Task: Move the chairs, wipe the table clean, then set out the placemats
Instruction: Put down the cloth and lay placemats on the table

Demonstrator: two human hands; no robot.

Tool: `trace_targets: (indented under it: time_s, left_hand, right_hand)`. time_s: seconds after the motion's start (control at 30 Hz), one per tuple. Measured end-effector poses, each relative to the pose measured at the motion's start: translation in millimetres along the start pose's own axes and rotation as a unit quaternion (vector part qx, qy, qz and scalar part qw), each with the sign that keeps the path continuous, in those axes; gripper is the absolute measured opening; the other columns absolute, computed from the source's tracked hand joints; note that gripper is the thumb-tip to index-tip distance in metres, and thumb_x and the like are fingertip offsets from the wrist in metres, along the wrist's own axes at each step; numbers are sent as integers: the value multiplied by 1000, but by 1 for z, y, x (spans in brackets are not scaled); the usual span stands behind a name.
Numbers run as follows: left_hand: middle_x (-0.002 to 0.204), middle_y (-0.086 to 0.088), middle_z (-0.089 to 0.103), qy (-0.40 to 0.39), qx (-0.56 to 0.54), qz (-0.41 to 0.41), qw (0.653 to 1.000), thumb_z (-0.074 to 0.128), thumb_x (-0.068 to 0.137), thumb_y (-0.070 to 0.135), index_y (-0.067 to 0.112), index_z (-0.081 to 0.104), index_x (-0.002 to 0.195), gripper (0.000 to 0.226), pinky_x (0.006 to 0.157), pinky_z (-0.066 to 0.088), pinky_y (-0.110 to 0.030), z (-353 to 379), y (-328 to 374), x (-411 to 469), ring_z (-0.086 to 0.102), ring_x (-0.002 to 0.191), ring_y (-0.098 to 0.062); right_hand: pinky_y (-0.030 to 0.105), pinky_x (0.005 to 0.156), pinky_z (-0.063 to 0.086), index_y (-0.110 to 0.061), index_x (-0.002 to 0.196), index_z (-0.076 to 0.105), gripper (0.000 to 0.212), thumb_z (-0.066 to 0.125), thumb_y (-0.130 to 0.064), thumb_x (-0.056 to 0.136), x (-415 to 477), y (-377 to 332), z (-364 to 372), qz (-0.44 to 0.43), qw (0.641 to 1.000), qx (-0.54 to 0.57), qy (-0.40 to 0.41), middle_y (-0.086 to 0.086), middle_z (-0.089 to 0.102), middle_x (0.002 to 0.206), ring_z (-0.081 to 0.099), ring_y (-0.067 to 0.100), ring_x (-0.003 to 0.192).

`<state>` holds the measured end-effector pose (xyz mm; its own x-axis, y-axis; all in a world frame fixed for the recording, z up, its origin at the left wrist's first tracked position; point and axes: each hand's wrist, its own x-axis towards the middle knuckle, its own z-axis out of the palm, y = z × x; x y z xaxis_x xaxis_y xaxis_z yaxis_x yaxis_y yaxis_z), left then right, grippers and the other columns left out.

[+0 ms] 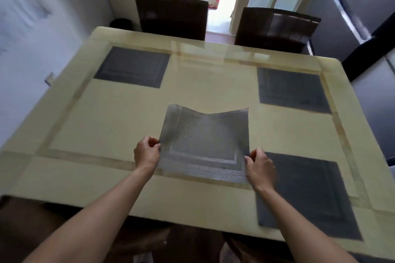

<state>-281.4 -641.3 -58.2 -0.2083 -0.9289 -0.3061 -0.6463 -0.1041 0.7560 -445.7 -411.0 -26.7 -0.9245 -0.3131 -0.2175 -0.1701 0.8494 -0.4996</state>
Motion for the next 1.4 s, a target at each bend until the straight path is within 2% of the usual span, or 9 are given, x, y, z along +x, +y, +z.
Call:
trace_targets:
  time_s: [0.27, 0.4, 0.53, 0.7, 0.87, 1.1, 1.4]
  left_hand:
    - [91, -10, 69, 20, 33, -9, 999, 68, 82, 8, 9, 65, 85, 4, 73, 44, -28, -145, -66, 118, 59, 79, -22]
    - [90, -10, 70, 26, 29, -18, 999, 69, 81, 8, 9, 67, 84, 4, 71, 42, -25, -184, -84, 164, 61, 80, -23]
    - [91, -11, 72, 27, 37, -30, 999, 70, 81, 10, 10, 69, 85, 4, 75, 47, -30, -210, -100, 208, 66, 86, -27]
    - [95, -8, 73, 26, 87, -39, 995, 72, 80, 17, 15, 71, 85, 5, 83, 52, -35, -227, -118, 248, 66, 90, -27]
    - [99, -7, 73, 13, 121, -44, 992, 73, 79, 22, 16, 72, 87, 11, 87, 48, -34, -236, -127, 267, 65, 98, -27]
    - [94, -8, 73, -10, 110, -40, 993, 76, 74, 20, 18, 68, 77, 9, 87, 51, -38, -241, -138, 274, 66, 93, -27]
    - [94, -8, 72, -4, 119, -33, 992, 75, 77, 21, 13, 70, 84, 11, 83, 50, -34, -239, -138, 275, 65, 92, -27]
  right_hand:
    - [29, 62, 35, -14, 84, 48, 14, 57, -21, 91, -49, -146, 122, 18, 999, 11, -38, 2, 55, 78, 49, 24, 71]
    - [28, 62, 34, -14, 84, 47, 14, 56, -22, 92, -57, -194, 162, 23, 998, 6, -53, 6, 60, 83, 49, 24, 71]
    - [29, 63, 35, -14, 85, 49, 14, 56, -24, 92, -54, -229, 199, 27, 997, -11, -70, 9, 65, 89, 50, 24, 73]
    - [29, 65, 36, -14, 83, 50, 18, 57, -28, 91, -48, -252, 230, 38, 994, -23, -98, 11, 66, 97, 59, 29, 88]
    - [30, 69, 38, -15, 82, 53, 21, 55, -34, 92, -46, -258, 250, 61, 989, -50, -122, 13, 66, 104, 60, 31, 96]
    - [29, 71, 39, -13, 90, 61, 27, 54, -39, 92, -45, -257, 255, 78, 985, -73, -133, 12, 66, 106, 61, 29, 98]
    - [31, 73, 41, -13, 90, 61, 27, 55, -40, 91, -41, -258, 261, 85, 985, -84, -123, 12, 66, 105, 61, 29, 98]
